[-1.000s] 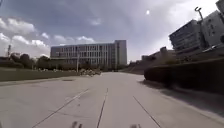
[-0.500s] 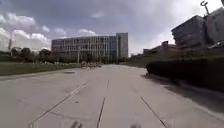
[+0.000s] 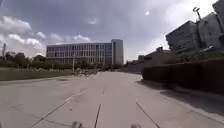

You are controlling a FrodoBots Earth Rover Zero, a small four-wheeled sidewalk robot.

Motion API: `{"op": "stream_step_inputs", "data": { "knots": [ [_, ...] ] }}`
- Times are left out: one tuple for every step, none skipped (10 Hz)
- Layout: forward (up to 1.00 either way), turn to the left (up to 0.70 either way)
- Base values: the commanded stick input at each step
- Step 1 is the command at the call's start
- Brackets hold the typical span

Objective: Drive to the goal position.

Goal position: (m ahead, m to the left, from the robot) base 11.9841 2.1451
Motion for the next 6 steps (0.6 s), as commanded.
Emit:
{"op": "stream_step_inputs", "data": {
  "knots": [
    [0.0,0.0],
    [0.0,0.0],
    [0.0,0.0],
    [0.0,0.0],
    [0.0,0.0],
    [0.13,0.0]
  ]
}}
